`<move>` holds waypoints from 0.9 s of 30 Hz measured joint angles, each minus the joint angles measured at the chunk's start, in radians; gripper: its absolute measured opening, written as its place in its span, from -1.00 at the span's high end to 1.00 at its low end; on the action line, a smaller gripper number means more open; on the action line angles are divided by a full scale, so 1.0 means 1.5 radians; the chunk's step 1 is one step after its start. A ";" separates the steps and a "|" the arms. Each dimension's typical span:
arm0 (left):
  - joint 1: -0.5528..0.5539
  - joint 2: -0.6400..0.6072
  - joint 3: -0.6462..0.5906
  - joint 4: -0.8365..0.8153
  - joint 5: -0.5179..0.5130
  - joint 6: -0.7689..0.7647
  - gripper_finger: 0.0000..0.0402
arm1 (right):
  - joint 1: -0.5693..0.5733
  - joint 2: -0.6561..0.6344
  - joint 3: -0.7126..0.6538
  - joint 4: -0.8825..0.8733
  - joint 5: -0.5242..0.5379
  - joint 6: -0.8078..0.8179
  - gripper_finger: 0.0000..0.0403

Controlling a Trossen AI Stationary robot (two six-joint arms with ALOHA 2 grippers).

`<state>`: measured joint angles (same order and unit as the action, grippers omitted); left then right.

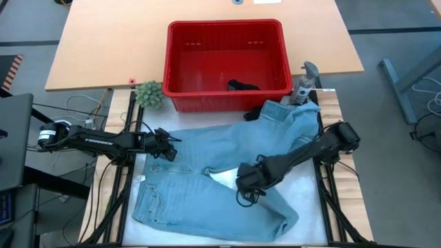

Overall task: Fold Laundry from Bin
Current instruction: Fold the blue pants

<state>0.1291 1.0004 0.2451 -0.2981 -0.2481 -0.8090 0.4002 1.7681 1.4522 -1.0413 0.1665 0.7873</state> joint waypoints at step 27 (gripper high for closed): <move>0.007 -0.034 0.099 0.281 0.288 0.032 0.92 | 0.355 -0.219 0.072 -0.006 0.222 0.032 0.88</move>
<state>0.1390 0.9488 0.3937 0.1227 0.1839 -0.7613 0.9333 1.4391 1.5597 -1.0510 0.4994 0.8350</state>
